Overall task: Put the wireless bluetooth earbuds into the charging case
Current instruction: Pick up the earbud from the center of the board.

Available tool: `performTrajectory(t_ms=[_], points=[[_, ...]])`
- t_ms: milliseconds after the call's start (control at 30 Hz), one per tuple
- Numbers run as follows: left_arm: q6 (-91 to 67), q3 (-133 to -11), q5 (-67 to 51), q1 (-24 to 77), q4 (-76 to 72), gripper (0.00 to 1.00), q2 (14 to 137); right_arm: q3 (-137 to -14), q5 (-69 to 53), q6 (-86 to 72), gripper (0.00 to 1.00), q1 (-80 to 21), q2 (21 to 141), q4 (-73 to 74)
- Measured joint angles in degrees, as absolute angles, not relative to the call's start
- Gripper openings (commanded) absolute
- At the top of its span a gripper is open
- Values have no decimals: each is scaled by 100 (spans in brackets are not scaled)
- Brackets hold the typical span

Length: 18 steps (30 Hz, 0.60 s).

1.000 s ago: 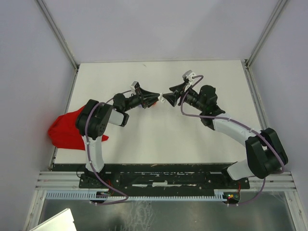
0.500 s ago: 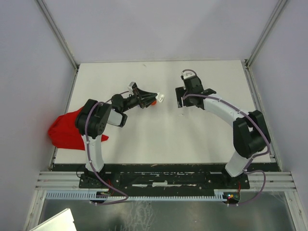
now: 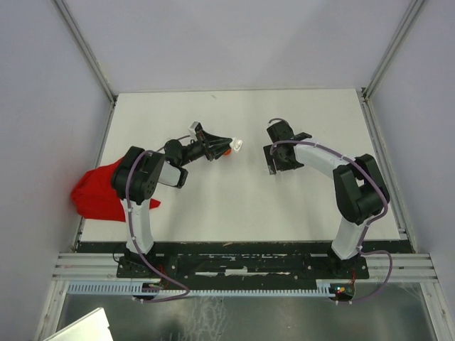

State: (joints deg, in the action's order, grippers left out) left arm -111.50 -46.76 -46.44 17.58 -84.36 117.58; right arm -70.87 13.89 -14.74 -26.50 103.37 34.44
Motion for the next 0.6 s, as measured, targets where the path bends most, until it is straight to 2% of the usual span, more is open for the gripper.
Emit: performTrajectory(t_ms=[600], points=[[-11148, -4676, -4646, 1758, -8431, 3, 11760, -7091, 1398, -1470, 81, -2650, 10777, 3299]])
